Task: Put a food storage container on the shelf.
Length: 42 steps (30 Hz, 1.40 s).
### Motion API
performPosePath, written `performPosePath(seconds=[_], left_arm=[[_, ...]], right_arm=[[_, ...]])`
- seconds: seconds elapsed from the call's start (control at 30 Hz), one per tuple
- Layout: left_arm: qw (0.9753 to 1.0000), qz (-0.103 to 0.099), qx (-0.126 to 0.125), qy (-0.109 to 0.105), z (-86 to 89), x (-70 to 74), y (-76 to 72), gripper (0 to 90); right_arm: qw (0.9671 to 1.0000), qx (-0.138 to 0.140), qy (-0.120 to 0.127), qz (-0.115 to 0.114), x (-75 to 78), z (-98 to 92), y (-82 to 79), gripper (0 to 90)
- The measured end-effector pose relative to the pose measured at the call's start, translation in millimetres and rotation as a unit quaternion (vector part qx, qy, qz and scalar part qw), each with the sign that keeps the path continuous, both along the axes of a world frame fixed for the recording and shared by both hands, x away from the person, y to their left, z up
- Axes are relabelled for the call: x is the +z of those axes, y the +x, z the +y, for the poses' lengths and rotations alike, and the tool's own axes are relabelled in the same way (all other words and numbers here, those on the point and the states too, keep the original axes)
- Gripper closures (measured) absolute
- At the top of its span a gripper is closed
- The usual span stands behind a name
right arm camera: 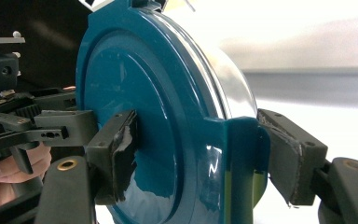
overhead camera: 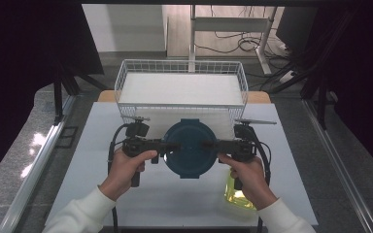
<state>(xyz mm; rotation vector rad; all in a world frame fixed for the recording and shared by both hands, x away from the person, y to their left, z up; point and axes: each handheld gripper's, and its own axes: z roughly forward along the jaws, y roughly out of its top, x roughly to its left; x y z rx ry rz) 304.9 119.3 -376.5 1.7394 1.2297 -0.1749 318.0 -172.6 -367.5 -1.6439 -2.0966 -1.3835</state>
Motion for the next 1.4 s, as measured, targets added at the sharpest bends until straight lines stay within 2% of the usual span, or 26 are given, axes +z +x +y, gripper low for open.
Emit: performPosePath(seconds=[0.27, 0.47, 0.87, 1.03, 1.4], left_arm=[[0.9999, -0.016, 0.004, 0.002, 0.5, 22.7, 12.9, 33.9], [0.9997, -0.025, 0.008, 0.004, 0.0, 35.2, 21.3, 34.1], [0.9995, -0.027, 0.012, 0.009, -0.6, 43.8, 39.2, 34.5], [0.9996, -0.024, 0.016, 0.005, 0.9, 47.3, 46.3, 34.7], [0.999, -0.033, 0.029, 0.004, 6.9, 62.0, 58.7, 34.9]], right_arm=[[0.9999, 0.002, 0.007, -0.011, 19.6, -0.1, 13.4, 31.4], [0.9998, 0.005, 0.012, -0.014, 28.5, -1.5, 20.1, 31.8], [0.9996, 0.006, 0.028, -0.005, 29.1, -4.5, 35.6, 32.5], [0.9996, 0.007, 0.028, -0.006, 33.4, -2.7, 43.2, 32.6], [0.9994, 0.015, 0.028, -0.011, 48.2, 3.4, 61.3, 32.7]])
